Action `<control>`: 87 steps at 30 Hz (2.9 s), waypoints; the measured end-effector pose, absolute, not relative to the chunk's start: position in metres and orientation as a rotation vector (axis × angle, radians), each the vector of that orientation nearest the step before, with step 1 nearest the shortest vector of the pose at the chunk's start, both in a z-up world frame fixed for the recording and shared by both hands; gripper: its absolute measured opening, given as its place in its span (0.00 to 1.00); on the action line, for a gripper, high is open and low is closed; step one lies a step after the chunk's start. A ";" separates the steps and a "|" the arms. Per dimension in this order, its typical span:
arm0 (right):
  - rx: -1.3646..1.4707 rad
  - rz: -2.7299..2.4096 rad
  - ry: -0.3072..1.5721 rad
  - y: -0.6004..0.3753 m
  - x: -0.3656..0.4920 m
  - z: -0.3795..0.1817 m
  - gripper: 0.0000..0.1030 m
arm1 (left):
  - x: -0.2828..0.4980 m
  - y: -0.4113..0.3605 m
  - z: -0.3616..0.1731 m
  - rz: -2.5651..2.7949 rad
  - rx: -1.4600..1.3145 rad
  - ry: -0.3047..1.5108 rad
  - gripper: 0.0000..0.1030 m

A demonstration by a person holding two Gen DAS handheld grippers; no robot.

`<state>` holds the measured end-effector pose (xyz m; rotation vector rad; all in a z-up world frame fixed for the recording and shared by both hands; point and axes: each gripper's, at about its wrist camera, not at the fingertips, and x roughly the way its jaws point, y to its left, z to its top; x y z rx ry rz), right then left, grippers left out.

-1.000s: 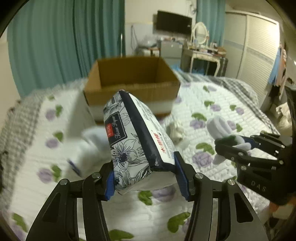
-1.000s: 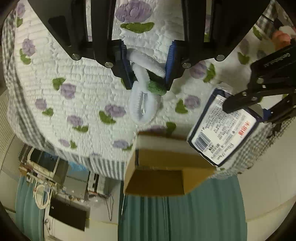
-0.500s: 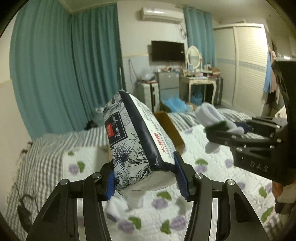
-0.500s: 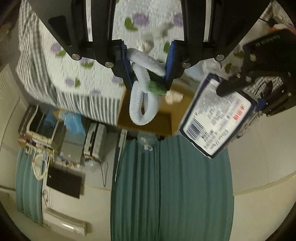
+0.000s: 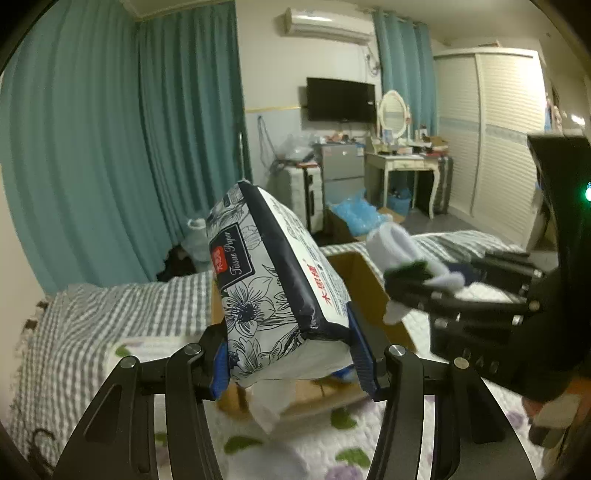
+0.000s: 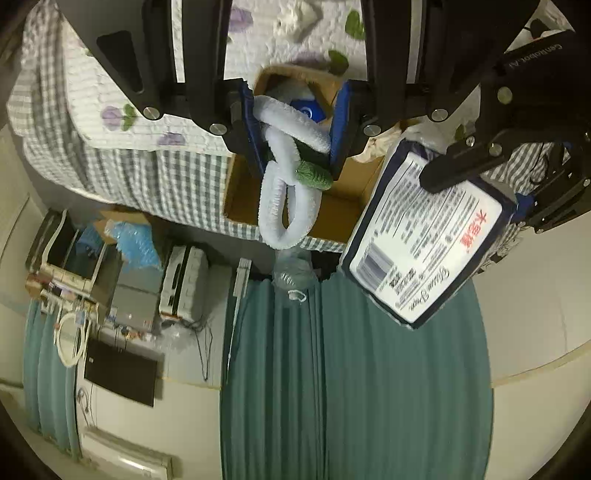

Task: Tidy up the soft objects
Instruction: 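Lift both items into the cardboard box and open both tools, then withdraw both tools from the box back over the bed, then grasp the white cloth with the right tool while the left tool grasps the light blue sock, then carry the white cloth and light blue sock over the cardboard box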

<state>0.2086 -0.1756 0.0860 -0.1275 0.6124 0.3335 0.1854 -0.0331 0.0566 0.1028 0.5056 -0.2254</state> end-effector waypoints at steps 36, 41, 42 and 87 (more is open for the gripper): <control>-0.136 0.195 0.403 -0.209 0.053 0.198 0.98 | 0.074 -0.005 0.150 -0.117 0.179 0.301 0.83; -0.151 0.180 0.398 -0.201 0.015 0.202 0.99 | 0.038 0.015 0.161 -0.105 0.159 0.291 0.83; -0.146 0.188 0.407 -0.198 0.012 0.199 0.99 | 0.036 0.018 0.160 -0.107 0.158 0.295 0.83; -0.106 0.148 0.960 -0.194 0.170 -0.101 0.39 | 0.159 0.036 -0.127 -0.223 -0.074 0.945 0.83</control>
